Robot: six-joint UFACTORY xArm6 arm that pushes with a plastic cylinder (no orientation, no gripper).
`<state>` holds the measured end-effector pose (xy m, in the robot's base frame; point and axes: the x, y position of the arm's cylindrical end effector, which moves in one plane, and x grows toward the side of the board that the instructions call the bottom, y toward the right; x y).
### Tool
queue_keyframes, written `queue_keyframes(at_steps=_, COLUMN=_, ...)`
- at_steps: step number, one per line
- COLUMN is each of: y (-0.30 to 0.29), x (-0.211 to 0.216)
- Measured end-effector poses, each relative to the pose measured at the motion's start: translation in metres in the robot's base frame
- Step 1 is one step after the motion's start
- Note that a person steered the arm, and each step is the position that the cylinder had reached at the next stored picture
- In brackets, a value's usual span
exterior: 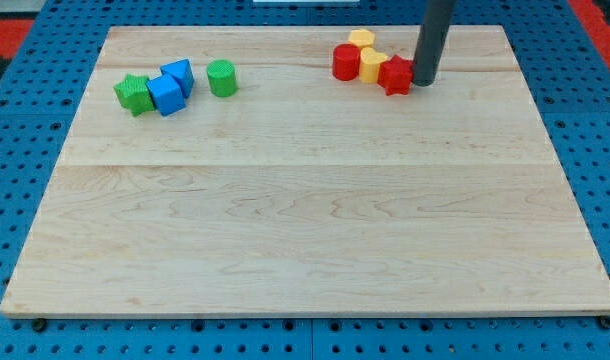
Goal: Slightly move the yellow hexagon along with the red circle to the down
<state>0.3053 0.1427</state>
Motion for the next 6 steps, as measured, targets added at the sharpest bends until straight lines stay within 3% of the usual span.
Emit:
queue_keyframes(at_steps=1, y=0.004, x=0.000)
queue_keyframes(at_steps=2, y=0.051, x=-0.008)
queue_keyframes(at_steps=3, y=0.042, x=-0.069)
queue_keyframes(at_steps=5, y=-0.033, x=-0.113)
queue_keyframes(at_steps=6, y=-0.062, x=-0.092)
